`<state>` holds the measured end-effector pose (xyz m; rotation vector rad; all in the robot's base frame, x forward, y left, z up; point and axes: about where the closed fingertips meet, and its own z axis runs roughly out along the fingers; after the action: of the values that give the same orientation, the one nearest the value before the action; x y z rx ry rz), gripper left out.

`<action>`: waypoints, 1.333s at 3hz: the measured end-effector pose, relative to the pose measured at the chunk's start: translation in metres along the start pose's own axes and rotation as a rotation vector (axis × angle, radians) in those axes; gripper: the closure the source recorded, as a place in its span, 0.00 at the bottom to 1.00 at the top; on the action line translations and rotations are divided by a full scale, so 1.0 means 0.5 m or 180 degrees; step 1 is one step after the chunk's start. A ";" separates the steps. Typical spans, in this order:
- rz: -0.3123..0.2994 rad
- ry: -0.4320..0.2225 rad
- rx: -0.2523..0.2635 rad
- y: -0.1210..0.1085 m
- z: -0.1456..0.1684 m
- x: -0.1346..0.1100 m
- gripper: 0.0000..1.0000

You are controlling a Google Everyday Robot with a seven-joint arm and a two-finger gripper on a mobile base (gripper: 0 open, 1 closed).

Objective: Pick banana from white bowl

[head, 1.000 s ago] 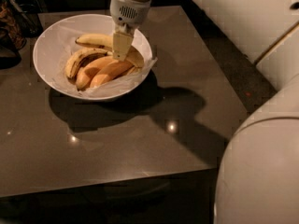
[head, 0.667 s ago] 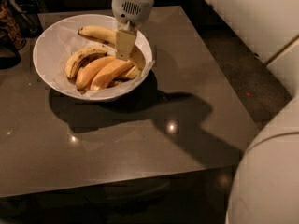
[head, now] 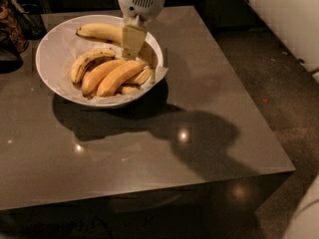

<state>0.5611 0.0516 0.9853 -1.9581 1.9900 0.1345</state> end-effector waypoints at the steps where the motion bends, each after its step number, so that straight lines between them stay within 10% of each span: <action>1: -0.0062 0.0030 0.0041 0.014 -0.015 -0.006 1.00; 4: -0.0277 -0.0067 -0.0104 0.125 -0.054 -0.019 1.00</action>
Offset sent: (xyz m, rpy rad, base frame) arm -0.0638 -0.0042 0.0167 -0.0501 -0.0012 0.0824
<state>0.4949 0.0550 1.0026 -2.0513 1.8973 0.1664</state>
